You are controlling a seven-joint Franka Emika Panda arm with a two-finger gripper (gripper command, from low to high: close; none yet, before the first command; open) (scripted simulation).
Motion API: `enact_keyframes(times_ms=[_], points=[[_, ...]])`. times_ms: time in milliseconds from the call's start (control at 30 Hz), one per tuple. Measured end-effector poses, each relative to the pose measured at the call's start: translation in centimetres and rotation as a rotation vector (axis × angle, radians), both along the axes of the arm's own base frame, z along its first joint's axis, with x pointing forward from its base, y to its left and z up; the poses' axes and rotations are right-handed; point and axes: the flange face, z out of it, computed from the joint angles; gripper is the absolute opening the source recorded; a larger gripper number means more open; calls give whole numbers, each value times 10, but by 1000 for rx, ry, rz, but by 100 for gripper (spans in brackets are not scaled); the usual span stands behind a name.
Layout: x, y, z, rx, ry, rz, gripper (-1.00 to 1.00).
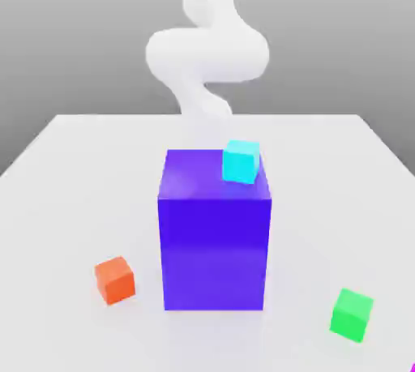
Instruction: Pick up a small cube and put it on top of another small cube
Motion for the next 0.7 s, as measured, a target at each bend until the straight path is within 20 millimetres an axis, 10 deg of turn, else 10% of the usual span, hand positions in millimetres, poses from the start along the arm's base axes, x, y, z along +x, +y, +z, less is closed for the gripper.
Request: enact_keyframes(times_ms=[367,700], points=[[115,86,-124,-82,241,166,0],[164,184,-274,-154,450,343,0]])
